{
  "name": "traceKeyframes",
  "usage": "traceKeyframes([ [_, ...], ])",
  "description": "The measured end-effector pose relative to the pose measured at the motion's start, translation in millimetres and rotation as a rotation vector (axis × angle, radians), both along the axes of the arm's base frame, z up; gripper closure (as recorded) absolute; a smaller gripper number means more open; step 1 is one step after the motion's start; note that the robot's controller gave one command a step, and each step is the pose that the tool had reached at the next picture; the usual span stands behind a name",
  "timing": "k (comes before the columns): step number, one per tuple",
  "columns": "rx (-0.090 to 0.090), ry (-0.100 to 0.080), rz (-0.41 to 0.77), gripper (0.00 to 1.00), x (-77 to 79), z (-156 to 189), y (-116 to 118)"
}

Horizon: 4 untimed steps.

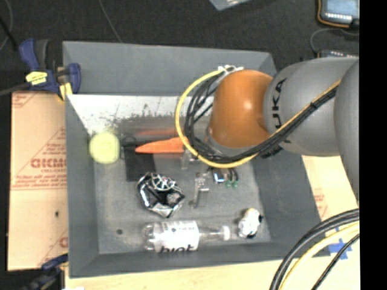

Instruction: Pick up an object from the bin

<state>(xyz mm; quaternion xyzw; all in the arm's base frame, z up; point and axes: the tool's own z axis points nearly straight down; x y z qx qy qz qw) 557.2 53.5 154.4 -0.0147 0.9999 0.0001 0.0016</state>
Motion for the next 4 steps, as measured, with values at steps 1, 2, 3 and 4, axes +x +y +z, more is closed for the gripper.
traceKeyframes([
  [1, 0.001, 0.01, -0.003, 0.0, 20.1, 25.4, 9.3],
  [2, 0.002, -0.022, -0.033, 0.0, 35.0, 28.6, 13.5],
  [3, 0.001, -0.001, -0.024, 0.0, 17.0, -39.0, 15.5],
  [4, 0.004, -0.025, -0.09, 0.0, 25.6, -72.6, 31.7],
])
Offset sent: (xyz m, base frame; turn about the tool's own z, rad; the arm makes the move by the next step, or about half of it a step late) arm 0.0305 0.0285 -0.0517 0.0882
